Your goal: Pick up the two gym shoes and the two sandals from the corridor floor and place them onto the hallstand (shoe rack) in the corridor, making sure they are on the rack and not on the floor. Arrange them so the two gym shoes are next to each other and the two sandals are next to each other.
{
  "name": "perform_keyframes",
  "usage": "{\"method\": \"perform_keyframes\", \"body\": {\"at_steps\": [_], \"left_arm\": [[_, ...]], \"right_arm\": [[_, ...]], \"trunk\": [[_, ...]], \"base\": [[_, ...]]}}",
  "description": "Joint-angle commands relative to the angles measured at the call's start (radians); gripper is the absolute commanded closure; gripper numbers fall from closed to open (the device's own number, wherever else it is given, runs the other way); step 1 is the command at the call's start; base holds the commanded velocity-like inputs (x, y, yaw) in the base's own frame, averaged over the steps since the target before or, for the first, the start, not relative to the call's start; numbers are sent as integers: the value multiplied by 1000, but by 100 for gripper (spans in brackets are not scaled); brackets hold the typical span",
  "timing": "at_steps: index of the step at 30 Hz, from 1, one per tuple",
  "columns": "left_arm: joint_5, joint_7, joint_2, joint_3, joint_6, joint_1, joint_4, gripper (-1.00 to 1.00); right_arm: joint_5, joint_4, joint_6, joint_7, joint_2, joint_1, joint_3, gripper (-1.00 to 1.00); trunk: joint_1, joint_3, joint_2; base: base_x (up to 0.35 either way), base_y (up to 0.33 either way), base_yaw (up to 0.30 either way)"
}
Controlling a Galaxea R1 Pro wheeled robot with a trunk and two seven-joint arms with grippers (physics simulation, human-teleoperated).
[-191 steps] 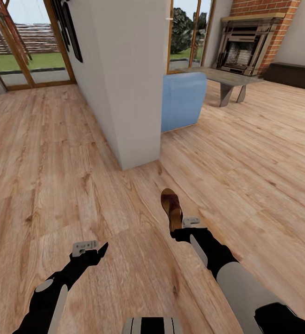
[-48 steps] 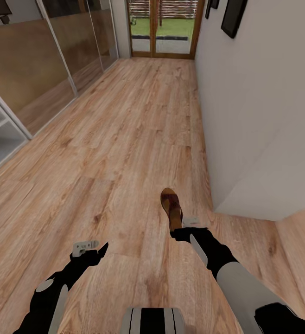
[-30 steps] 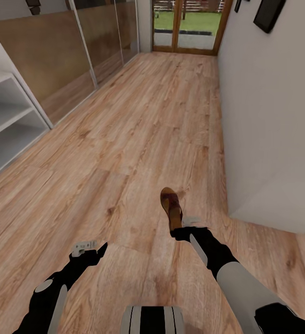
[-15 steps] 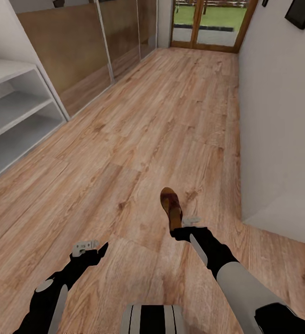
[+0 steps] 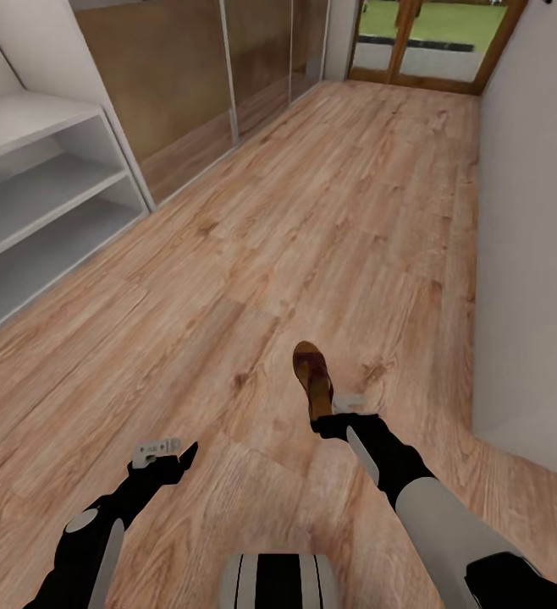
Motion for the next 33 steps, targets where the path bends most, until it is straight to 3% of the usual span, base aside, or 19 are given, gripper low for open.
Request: {"method": "perform_keyframes", "body": {"at_steps": [1,33], "left_arm": [[0,0,-1,0,0,0,0,-100],[0,0,-2,1,0,1,0,-100]], "right_arm": [[-4,0,0,-2,0,0,0,100],[-4,0,0,-3,0,0,0,100]], "trunk": [[0,-1,0],[0,-40,0]], "base": [[25,-2,202],[99,-83,202]]}}
